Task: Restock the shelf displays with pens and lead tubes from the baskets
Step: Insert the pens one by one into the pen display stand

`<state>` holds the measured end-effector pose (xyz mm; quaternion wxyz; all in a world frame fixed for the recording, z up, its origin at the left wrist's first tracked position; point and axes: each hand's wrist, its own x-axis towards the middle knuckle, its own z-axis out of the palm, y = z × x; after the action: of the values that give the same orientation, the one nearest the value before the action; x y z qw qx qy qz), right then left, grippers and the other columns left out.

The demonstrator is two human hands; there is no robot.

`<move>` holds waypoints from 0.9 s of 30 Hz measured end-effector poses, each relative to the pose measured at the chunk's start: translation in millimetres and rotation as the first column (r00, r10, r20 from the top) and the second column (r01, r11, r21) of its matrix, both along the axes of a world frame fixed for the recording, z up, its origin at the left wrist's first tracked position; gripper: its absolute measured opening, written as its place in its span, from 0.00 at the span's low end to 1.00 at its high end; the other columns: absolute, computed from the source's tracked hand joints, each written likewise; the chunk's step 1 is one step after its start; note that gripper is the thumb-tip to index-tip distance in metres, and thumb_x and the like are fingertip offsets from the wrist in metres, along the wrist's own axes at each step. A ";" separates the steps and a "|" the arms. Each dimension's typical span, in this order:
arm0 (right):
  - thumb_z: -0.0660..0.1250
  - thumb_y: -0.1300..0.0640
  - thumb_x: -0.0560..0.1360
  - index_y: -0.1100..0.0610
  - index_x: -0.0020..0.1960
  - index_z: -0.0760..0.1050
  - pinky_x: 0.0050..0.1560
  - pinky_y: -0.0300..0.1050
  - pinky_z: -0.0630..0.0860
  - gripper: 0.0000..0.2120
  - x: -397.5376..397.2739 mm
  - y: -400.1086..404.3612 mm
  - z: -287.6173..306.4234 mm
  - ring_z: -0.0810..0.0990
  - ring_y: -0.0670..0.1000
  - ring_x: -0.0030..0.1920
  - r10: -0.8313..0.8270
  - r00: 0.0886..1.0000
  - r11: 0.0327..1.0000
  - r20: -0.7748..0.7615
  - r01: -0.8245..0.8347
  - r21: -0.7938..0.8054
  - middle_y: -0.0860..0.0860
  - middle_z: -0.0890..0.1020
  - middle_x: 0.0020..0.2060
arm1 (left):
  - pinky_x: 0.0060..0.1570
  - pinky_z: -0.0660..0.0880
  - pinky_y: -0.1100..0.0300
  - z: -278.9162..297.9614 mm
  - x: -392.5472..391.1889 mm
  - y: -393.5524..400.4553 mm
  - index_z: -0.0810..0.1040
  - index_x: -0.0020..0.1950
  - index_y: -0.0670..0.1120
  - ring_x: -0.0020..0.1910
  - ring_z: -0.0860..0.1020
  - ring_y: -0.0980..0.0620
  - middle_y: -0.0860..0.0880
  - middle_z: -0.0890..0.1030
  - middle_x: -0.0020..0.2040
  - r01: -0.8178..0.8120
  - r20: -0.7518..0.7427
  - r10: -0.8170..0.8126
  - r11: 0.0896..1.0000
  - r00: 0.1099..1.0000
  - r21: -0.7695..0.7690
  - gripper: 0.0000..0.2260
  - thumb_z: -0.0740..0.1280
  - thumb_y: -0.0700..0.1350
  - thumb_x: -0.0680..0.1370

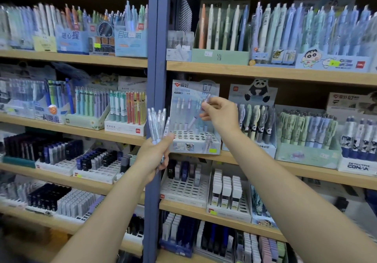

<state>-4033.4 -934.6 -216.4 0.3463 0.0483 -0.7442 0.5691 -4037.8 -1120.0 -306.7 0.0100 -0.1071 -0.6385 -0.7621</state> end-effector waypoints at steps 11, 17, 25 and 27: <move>0.67 0.59 0.80 0.53 0.46 0.81 0.47 0.44 0.84 0.07 -4.1 2.6 -4.1 0.85 0.50 0.40 -0.126 0.991 0.989 -0.053 0.129 0.067 0.51 0.85 0.39 | 0.33 0.73 0.58 -1.5 -17.2 12.1 0.72 0.60 0.45 0.26 0.72 0.50 0.46 0.78 0.47 -0.295 -0.072 0.287 0.926 0.955 -0.235 0.22 0.71 0.59 0.76; 0.68 0.60 0.80 0.54 0.50 0.81 0.46 0.43 0.83 0.04 -6.3 -0.3 -3.4 0.81 0.46 0.36 -0.145 0.985 0.977 -0.091 0.157 0.142 0.48 0.83 0.38 | 0.27 0.68 0.61 -1.1 -17.5 15.0 0.75 0.56 0.42 0.25 0.71 0.51 0.46 0.79 0.46 -0.259 -0.059 0.253 0.934 0.966 -0.246 0.20 0.71 0.58 0.77; 0.69 0.59 0.79 0.55 0.51 0.81 0.48 0.53 0.82 0.03 -12.6 -1.1 -9.8 0.81 0.49 0.34 -0.144 0.988 0.977 -0.053 0.151 0.150 0.47 0.82 0.36 | 0.24 0.65 0.62 -7.7 -11.4 17.7 0.77 0.56 0.44 0.23 0.70 0.52 0.44 0.78 0.43 -0.177 0.026 0.183 0.973 0.983 -0.149 0.16 0.72 0.55 0.77; 0.69 0.58 0.79 0.51 0.52 0.76 0.44 0.49 0.81 0.04 -11.9 -1.4 -10.1 0.82 0.49 0.36 -0.144 0.988 0.975 -0.059 0.151 0.165 0.48 0.82 0.37 | 0.24 0.65 0.62 -9.7 -8.4 19.7 0.77 0.55 0.43 0.22 0.70 0.52 0.44 0.78 0.41 -0.184 0.024 0.189 0.974 0.982 -0.135 0.16 0.72 0.54 0.77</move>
<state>-4045.3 -936.0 -226.5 0.3994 0.0353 -0.7831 0.4754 -4046.3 -1100.3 -316.5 0.0626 -0.0331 -0.6948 -0.7157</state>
